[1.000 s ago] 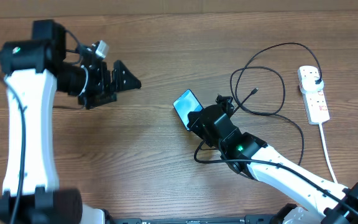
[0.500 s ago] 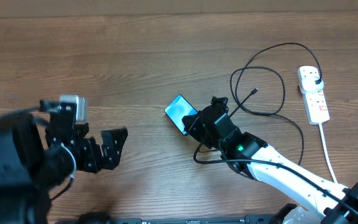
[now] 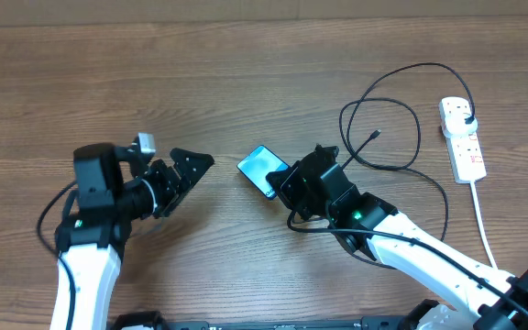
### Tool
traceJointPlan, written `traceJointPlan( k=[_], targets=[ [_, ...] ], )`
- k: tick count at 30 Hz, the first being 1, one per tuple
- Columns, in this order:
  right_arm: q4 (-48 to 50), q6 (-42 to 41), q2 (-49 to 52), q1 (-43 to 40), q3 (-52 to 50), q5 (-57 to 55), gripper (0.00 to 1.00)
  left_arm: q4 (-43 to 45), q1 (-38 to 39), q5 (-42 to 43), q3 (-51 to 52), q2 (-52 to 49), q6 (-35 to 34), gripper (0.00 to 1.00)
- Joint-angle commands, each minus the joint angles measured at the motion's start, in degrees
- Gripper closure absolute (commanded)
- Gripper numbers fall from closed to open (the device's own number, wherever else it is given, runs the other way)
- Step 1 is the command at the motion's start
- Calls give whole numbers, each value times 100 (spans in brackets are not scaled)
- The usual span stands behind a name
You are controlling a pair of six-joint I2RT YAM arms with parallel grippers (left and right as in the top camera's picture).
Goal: Plug charger to phone and switch on socket
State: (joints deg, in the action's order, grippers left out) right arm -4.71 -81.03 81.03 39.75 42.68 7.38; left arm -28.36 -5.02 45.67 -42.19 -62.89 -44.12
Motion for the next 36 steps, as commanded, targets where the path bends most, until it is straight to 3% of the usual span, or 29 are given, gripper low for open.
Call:
traceJointPlan(
  k=[1, 7, 10, 25, 36],
  targets=[
    [328, -472, -157, -24, 79, 570, 96, 321, -22, 1462, 48, -636, -627, 0],
    [514, -588, -157, -26, 79, 664, 96, 378, -22, 2339, 48, -1517, -925, 0],
    [538, -986, -157, -68, 79, 667, 96, 380, -22, 2337, 48, -1593, -1231, 0],
    [730, -1320, -151, -133, 79, 1167, 96, 529, -22, 2087, 48, -1593, -1823, 0],
    [1054, -1375, -151, -15, 79, 1499, 96, 529, 98, 1381, 48, -1593, -2605, 20]
  ],
)
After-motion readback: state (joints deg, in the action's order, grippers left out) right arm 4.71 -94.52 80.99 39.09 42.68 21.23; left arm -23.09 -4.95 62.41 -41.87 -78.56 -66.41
